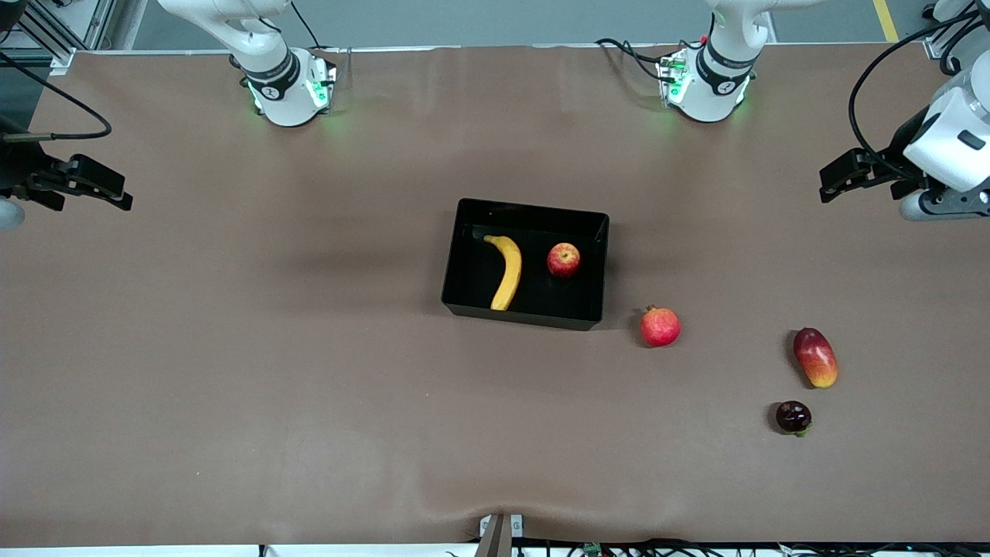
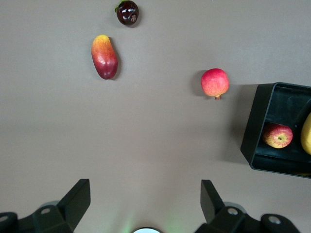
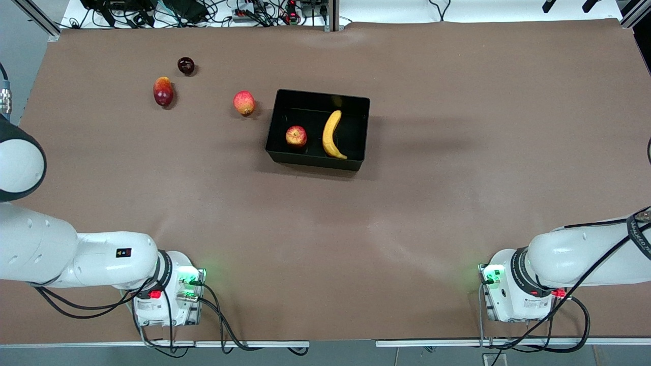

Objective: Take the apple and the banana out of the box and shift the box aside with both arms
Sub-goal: 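Move the left gripper over the black box toward the red apple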

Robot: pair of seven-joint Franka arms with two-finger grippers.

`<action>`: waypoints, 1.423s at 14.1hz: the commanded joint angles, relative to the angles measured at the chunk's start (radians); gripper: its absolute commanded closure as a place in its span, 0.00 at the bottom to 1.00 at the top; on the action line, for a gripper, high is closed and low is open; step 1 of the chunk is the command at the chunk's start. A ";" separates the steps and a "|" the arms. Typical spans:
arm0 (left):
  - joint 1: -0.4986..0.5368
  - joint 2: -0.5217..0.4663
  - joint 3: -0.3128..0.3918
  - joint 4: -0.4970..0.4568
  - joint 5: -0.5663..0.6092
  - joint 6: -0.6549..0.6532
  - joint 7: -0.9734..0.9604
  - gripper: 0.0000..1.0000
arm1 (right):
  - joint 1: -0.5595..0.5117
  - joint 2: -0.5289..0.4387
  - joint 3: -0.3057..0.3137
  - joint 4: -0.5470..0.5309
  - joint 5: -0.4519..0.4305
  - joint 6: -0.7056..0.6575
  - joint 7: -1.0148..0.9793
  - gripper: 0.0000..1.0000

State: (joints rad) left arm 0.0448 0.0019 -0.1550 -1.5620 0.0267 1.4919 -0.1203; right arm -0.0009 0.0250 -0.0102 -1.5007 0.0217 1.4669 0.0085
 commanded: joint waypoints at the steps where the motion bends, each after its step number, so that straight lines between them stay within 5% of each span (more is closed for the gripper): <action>1: 0.001 0.012 0.003 0.030 -0.004 -0.016 0.021 0.00 | 0.002 -0.008 -0.002 0.007 -0.005 -0.005 0.001 0.00; 12: -0.028 0.133 -0.040 0.014 -0.030 0.004 -0.065 0.00 | 0.001 -0.010 -0.002 0.007 -0.005 -0.020 0.001 0.00; 20: -0.190 0.158 -0.054 -0.111 -0.039 0.152 -0.445 0.00 | 0.002 -0.008 -0.002 0.007 -0.005 -0.022 0.001 0.00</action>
State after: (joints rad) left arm -0.1183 0.1724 -0.2112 -1.6197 0.0095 1.5876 -0.4959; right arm -0.0011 0.0250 -0.0111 -1.5006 0.0217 1.4590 0.0085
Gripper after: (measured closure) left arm 0.000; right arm 0.000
